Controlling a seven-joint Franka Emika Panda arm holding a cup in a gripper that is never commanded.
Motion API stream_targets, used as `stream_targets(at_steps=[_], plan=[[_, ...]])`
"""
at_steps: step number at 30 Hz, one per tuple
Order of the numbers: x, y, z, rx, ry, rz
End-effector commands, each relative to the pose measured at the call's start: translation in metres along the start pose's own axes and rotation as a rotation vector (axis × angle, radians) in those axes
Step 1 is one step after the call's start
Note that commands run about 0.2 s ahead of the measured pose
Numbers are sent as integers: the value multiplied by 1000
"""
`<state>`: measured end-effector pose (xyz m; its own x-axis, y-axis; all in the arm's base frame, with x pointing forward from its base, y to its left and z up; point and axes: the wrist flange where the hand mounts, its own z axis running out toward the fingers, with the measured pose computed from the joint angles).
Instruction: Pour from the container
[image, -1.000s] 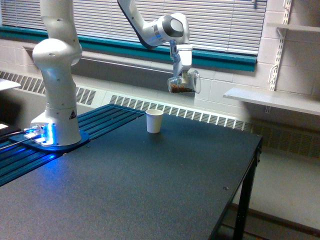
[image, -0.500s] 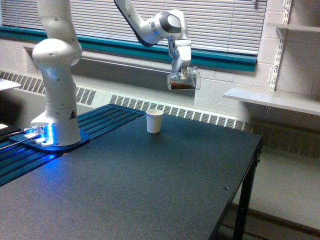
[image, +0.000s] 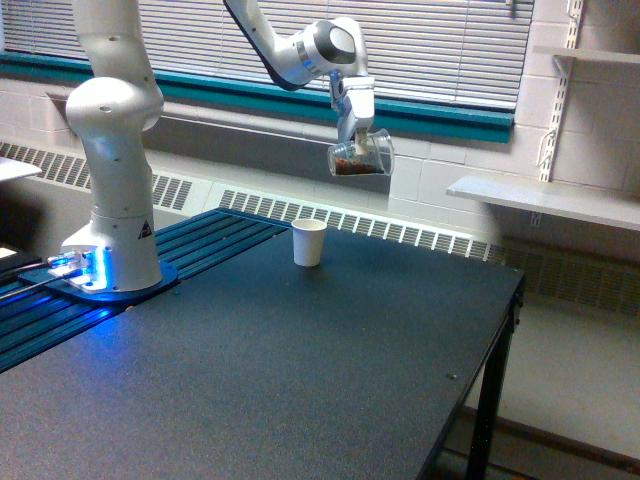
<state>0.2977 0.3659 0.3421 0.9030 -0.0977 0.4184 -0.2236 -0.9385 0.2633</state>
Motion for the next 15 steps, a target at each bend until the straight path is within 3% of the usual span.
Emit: stream_targets(at_steps=[1, 15], plan=[[-30, -11, -6, 9, -14, 55], [-64, 2, 1, -33, -47, 113]])
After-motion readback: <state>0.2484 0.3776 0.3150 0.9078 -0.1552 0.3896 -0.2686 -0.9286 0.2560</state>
